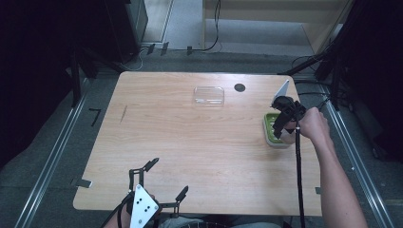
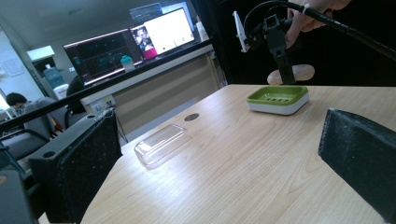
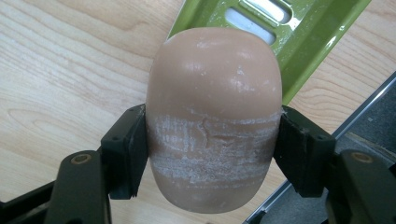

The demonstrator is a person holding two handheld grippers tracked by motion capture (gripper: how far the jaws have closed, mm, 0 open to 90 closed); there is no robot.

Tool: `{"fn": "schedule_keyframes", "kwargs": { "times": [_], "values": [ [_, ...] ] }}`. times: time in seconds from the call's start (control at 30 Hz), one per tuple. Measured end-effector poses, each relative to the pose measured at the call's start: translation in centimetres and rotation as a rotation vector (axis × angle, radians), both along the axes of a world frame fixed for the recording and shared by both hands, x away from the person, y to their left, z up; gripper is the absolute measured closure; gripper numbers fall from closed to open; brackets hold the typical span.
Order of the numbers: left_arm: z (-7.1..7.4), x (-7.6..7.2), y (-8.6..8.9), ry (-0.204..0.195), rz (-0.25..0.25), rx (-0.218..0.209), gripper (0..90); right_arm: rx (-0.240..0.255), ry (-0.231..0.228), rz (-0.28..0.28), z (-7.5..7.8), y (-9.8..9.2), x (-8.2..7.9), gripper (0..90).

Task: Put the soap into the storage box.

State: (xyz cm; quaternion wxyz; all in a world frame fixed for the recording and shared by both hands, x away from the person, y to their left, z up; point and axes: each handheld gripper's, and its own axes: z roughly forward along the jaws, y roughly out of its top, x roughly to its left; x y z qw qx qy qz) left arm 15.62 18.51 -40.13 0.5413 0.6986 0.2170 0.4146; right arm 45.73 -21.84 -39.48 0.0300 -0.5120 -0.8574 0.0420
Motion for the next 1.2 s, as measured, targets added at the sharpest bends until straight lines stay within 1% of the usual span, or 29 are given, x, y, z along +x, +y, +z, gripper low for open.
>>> {"fn": "schedule_keyframes", "kwargs": {
  "times": [0.2,0.4,0.67,0.73,0.83,0.87,1.07,1.2],
  "values": [
    [0.0,0.0,0.0,0.0,0.0,0.0,0.0,0.01,0.0,-0.029,-0.2,-0.1,0.5,33.8],
    [0.0,0.0,0.0,0.001,0.0,0.001,0.0,0.019,-0.009,-0.056,-0.4,-0.2,1.0,33.8],
    [0.0,0.0,0.0,0.001,0.0,0.001,0.0,0.022,-0.014,-0.084,-0.7,-0.3,1.6,33.8],
    [0.0,0.0,0.0,0.001,0.001,0.001,0.0,0.023,-0.011,-0.102,-0.9,-0.4,1.8,33.8],
    [0.0,0.0,0.0,0.001,0.001,0.001,0.0,0.03,-0.014,-0.111,-1.1,-0.5,2.0,33.8],
    [0.0,0.0,0.0,0.001,0.0,0.001,0.0,0.035,-0.02,-0.119,-1.2,-0.6,2.1,33.8],
    [0.0,0.0,0.0,0.001,0.0,0.001,0.0,0.028,-0.035,-0.137,-1.6,-0.6,2.4,33.8],
    [0.0,0.0,0.0,0.002,0.001,0.001,0.0,0.031,-0.034,-0.165,-2.0,-0.7,2.7,33.8]
  ]
}}
